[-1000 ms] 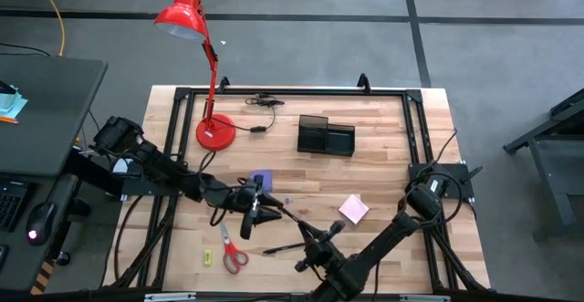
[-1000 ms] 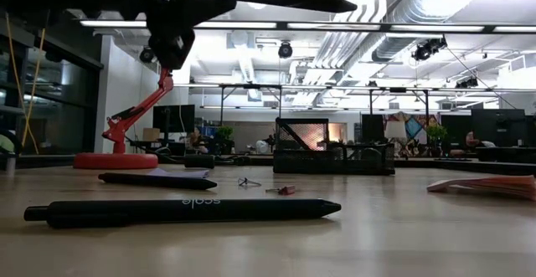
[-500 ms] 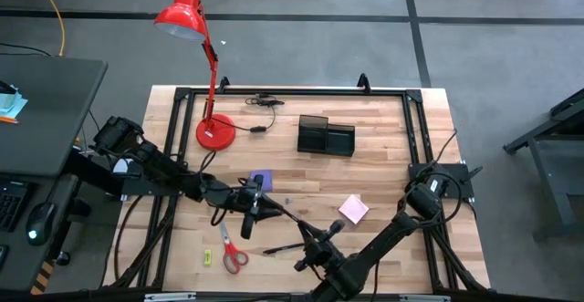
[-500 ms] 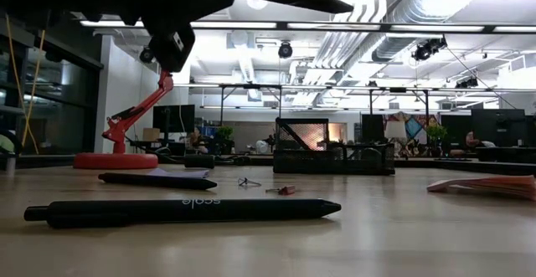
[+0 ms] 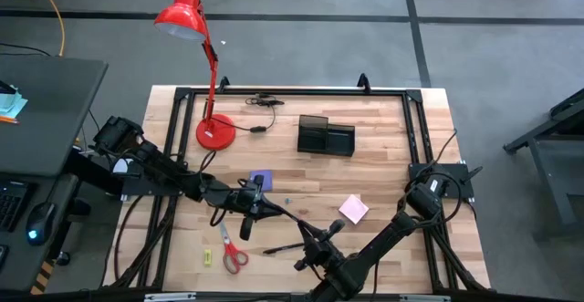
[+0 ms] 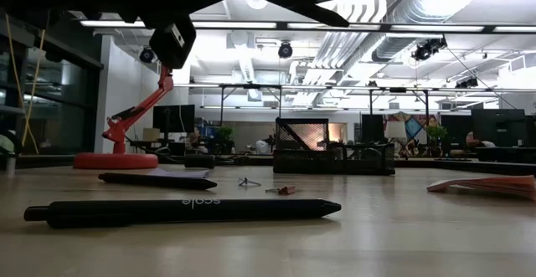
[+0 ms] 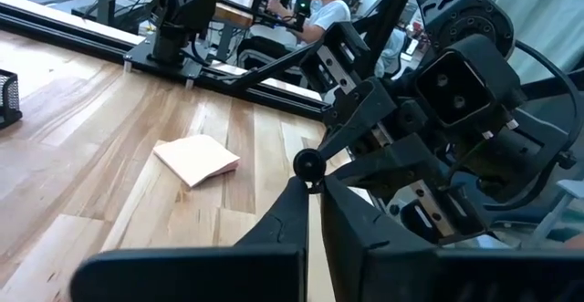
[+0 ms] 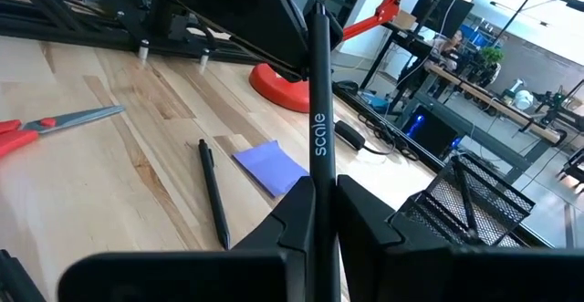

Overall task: Pick and place office supplies into organizer
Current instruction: Put the black pen into the black desk organizer

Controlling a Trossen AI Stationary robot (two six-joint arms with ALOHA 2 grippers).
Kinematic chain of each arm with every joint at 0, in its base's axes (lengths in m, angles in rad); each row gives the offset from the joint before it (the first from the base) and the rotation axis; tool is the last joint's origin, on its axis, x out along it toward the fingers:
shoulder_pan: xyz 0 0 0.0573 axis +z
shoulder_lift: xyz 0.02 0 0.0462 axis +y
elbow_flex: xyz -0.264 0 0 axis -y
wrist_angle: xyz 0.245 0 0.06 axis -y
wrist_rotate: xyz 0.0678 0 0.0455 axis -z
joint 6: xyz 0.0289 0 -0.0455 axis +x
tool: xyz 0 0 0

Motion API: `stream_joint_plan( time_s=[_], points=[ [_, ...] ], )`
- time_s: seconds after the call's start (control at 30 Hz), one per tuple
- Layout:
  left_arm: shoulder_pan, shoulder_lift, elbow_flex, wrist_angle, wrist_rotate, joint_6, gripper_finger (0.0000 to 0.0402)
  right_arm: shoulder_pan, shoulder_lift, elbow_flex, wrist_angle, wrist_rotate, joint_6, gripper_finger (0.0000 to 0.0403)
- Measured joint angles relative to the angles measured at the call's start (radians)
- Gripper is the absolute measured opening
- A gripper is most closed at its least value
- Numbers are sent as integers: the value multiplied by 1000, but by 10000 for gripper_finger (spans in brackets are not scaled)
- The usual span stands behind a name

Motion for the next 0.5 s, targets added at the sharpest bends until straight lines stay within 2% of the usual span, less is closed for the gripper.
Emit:
stream_joint_plan(
  time_s=[0.5],
  points=[
    [0,0,0,0,0,6,1,0,0,0,0,-6,1,38]
  ],
)
